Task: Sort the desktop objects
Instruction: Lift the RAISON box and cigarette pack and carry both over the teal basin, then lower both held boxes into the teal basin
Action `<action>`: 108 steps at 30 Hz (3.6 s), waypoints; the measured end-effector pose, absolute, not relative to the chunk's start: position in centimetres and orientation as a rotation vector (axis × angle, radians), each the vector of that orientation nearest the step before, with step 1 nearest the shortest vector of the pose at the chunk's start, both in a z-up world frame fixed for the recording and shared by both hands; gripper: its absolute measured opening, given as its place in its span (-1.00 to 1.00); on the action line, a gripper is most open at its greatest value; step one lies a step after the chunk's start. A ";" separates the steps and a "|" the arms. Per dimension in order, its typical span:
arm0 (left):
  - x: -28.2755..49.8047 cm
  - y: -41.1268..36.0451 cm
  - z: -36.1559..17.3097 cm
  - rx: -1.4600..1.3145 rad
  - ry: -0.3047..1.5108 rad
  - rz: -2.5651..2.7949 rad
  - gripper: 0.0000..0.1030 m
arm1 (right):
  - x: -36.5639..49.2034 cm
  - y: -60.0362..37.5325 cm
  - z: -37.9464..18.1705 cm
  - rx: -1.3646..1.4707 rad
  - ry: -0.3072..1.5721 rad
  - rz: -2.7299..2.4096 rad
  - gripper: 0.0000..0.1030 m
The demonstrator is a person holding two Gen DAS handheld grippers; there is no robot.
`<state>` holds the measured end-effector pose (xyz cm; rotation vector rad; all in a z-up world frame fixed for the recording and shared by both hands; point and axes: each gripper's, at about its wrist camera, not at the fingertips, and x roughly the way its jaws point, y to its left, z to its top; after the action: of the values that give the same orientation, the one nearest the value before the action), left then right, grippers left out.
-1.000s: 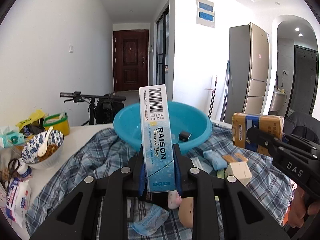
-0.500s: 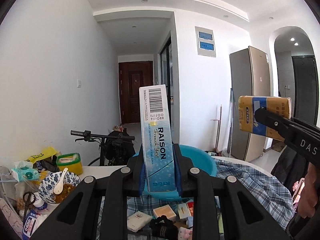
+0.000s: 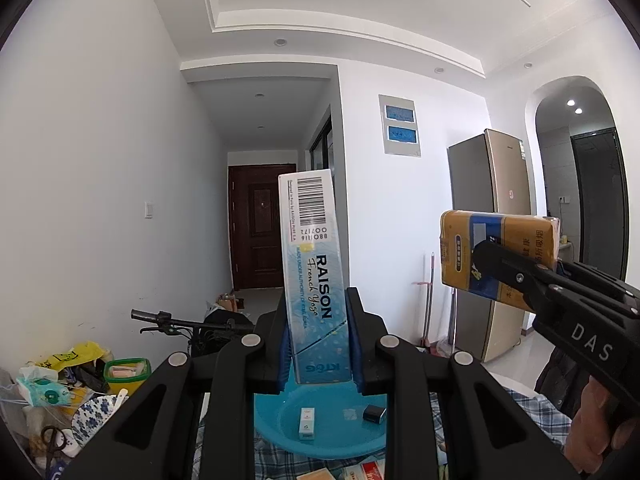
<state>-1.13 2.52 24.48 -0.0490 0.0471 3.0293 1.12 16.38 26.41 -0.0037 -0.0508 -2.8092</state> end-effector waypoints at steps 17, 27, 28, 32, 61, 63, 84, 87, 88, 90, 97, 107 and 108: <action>-1.6 2.1 24.9 0.080 0.038 3.048 -0.52 | -0.6 17.4 25.7 -0.016 -0.093 -2.838 -0.58; -4.5 1.4 23.7 -0.018 0.010 3.080 -0.52 | -2.4 17.2 24.9 0.074 -0.102 -2.778 -0.58; -4.6 1.3 23.6 -0.014 0.019 3.084 -0.52 | -2.4 17.1 24.8 0.079 -0.099 -2.777 -0.58; -5.4 1.5 23.5 -0.044 0.010 3.065 -0.52 | -2.5 16.8 24.6 0.091 -0.085 -2.776 -0.59; -18.7 1.3 16.0 -0.520 -0.008 3.086 -0.52 | -15.6 16.3 18.6 0.609 -0.069 -2.757 -0.59; -19.8 1.5 15.1 -0.559 0.007 3.098 -0.52 | -16.5 16.2 17.8 0.653 -0.069 -2.748 -0.58; -29.1 0.0 4.9 -1.042 -0.075 2.955 -0.52 | -23.5 14.1 10.8 0.992 0.003 -2.699 -0.58; -29.8 -0.1 3.9 -1.083 -0.055 2.944 -0.52 | -23.9 13.7 10.1 1.019 0.014 -2.694 -0.58; -29.9 -0.1 3.7 -1.088 -0.045 2.946 -0.52 | -24.1 13.6 10.0 1.030 0.017 -2.693 -0.58; -30.2 -0.1 3.4 -1.113 -0.043 2.944 -0.52 | -24.3 13.5 9.7 1.045 0.030 -2.696 -0.59; -30.8 -0.4 2.4 -1.175 -0.073 2.918 -0.52 | -24.8 13.1 8.8 1.078 0.045 -2.679 -0.59; -31.8 -0.7 0.7 -1.264 -0.082 2.883 -0.52 | -25.4 12.4 7.4 1.135 0.080 -2.655 -0.59; -31.9 -0.7 0.5 -1.270 -0.082 2.882 -0.52 | -25.5 12.3 7.3 1.140 0.082 -2.653 -0.59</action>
<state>-31.88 -0.68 0.53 -1.2704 -0.0823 2.8817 -25.47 12.33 7.27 1.1401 0.0820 -2.6526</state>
